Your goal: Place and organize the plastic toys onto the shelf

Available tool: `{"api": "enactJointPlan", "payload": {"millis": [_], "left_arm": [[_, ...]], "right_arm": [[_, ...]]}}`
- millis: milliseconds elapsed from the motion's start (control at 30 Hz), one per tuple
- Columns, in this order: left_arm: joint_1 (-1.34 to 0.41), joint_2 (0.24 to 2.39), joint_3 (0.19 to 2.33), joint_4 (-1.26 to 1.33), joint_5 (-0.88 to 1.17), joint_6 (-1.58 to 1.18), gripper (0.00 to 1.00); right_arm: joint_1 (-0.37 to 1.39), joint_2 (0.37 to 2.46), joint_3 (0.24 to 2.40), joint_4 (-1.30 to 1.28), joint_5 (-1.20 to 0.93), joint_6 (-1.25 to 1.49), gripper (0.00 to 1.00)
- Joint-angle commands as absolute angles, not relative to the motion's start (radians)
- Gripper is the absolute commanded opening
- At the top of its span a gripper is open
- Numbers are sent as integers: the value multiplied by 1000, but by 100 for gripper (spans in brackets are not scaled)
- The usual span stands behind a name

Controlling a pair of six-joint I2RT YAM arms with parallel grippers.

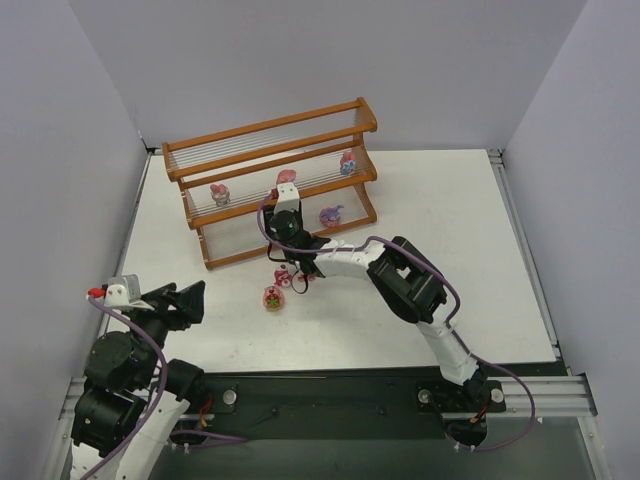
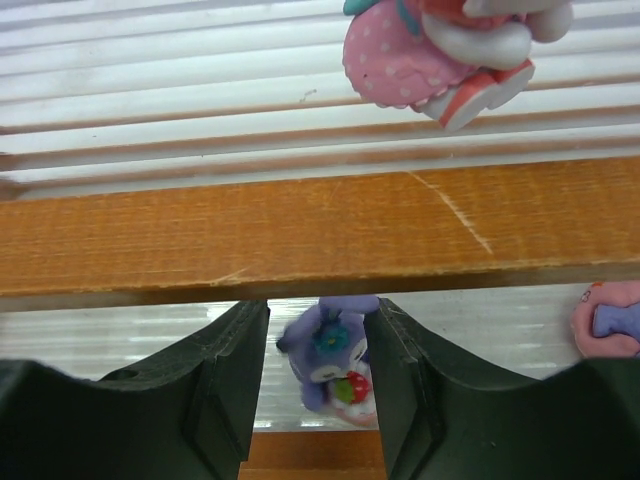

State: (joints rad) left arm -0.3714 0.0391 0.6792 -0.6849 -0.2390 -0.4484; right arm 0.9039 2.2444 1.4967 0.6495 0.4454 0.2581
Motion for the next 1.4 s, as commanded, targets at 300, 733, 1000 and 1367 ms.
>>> {"api": "enactJointPlan", "payload": {"millis": [300,733,1000,1367], "left_arm": [[-371,29,683,-649,-256,-445,80],[-370,32,683,-650,-258,-448,79],[-370,34,683,-650,-258,-448,80],[-370,38,684,-650,-258,-448,79]], "right_arm": [[907,2198,1500,692,489,275,47],[917,2060,1330,811,523,288,50],[917,1994,1250,828,503,356,37],[876,2052,1275,721,542,613,0]]}}
